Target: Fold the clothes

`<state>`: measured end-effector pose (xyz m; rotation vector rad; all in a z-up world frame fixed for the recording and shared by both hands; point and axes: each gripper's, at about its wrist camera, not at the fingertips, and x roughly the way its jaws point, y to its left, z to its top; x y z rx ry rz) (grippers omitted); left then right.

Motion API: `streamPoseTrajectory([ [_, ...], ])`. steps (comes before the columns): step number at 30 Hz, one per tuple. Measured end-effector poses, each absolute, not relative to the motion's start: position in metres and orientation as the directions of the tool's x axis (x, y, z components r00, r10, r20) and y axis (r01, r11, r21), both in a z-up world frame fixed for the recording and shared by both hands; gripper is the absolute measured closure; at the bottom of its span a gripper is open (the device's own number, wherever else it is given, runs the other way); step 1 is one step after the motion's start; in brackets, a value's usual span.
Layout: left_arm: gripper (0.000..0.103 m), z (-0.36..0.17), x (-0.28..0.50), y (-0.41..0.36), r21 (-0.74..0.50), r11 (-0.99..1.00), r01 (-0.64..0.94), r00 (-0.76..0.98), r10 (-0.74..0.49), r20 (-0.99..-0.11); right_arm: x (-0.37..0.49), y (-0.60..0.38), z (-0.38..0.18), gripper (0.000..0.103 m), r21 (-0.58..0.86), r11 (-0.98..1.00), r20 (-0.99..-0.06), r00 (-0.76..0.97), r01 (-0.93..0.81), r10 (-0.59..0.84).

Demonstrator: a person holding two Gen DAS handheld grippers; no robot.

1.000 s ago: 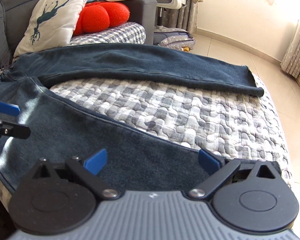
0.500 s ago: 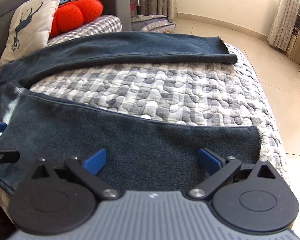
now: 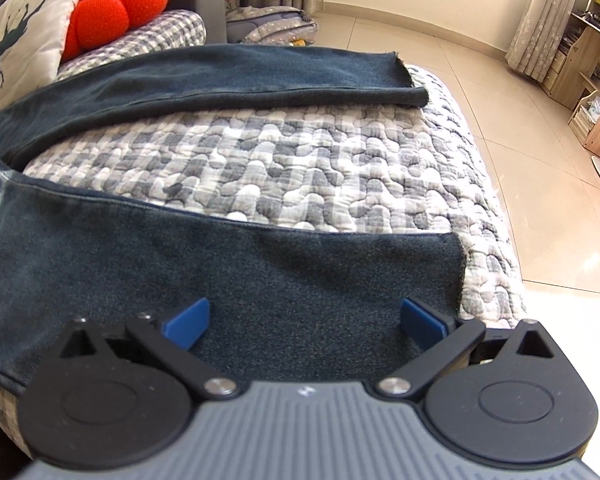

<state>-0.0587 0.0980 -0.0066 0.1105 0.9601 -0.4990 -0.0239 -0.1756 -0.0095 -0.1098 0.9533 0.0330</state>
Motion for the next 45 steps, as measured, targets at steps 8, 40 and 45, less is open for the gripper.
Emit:
streamPoseTrajectory([
  [8, 0.018, 0.003, -0.035, 0.105, -0.116, 0.9, 0.42, 0.517, -0.343, -0.784, -0.027, -0.132, 0.011, 0.002, -0.049, 0.982, -0.768, 0.635, -0.183, 0.08],
  [40, 0.017, -0.021, -0.048, 0.112, -0.201, 0.874, 0.442, 0.497, -0.425, -0.756, -0.023, -0.117, -0.018, 0.002, -0.034, 0.982, -0.842, 0.535, -0.187, 0.073],
  [45, 0.017, -0.021, -0.05, 0.113, -0.212, 0.869, 0.447, 0.496, -0.438, -0.749, -0.025, -0.119, -0.017, 0.002, -0.038, 0.983, -0.849, 0.525, -0.182, 0.065],
])
